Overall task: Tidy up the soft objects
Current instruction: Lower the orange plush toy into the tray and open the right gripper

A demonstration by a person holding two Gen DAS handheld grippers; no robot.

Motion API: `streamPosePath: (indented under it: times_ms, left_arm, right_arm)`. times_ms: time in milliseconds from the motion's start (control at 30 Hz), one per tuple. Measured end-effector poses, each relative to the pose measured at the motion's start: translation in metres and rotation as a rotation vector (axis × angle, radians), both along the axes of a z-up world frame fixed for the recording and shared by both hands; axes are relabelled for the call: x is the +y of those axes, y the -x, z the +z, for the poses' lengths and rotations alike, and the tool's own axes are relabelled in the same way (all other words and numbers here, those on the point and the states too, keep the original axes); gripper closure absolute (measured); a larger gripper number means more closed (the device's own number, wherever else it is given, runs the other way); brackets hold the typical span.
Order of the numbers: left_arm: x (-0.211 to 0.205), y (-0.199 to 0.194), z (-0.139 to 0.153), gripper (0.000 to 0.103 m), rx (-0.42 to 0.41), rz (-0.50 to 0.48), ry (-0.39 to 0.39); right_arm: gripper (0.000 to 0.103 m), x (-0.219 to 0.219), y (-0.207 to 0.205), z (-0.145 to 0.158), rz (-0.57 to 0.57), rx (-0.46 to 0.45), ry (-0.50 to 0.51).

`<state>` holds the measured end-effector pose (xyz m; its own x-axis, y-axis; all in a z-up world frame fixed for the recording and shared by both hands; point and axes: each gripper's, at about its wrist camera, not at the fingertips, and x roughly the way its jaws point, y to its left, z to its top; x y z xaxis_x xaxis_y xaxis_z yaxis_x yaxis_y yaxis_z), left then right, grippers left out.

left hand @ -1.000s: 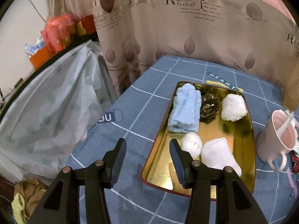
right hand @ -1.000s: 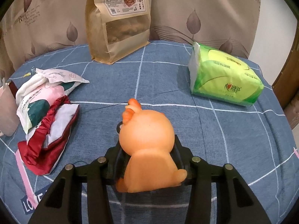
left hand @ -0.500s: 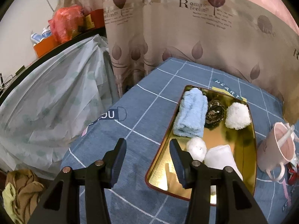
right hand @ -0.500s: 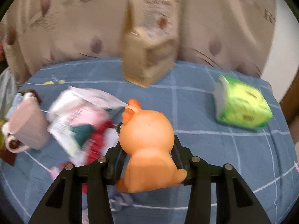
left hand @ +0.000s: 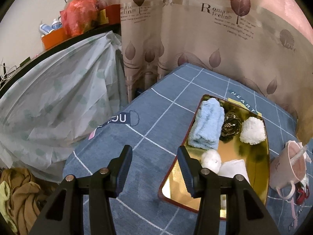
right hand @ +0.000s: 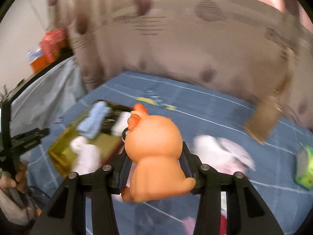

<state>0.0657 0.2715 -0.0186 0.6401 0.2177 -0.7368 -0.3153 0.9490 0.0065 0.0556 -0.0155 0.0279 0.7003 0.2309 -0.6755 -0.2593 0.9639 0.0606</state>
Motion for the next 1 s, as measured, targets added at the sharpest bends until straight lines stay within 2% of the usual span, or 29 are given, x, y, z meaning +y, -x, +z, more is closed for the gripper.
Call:
streamPosePath:
  times_ms: [267, 433, 833, 967, 1000]
  left_arm:
    - [0.009, 0.0, -0.001, 0.054, 0.0, 0.021, 0.026]
    - [0.013, 0.0, -0.002, 0.054, 0.0, 0.034, 0.04]
    - [0.017, -0.002, -0.004, 0.054, 0.006, 0.037, 0.062]
    - [0.016, -0.004, -0.006, 0.054, 0.017, 0.031, 0.059]
    - [0.016, -0.004, -0.006, 0.054, 0.019, 0.03, 0.055]
  right_arm:
    - [0.06, 0.093, -0.035, -0.033, 0.152, 0.083, 0.023]
    - [0.06, 0.121, -0.063, -0.052, 0.163, 0.132, 0.024]
    - [0.057, 0.149, -0.105, -0.076, 0.135, 0.183, 0.057]
    - [0.031, 0.148, -0.102, -0.074, 0.126, 0.166, 0.056]
    - [0.029, 0.147, -0.1, -0.073, 0.127, 0.159, 0.055]
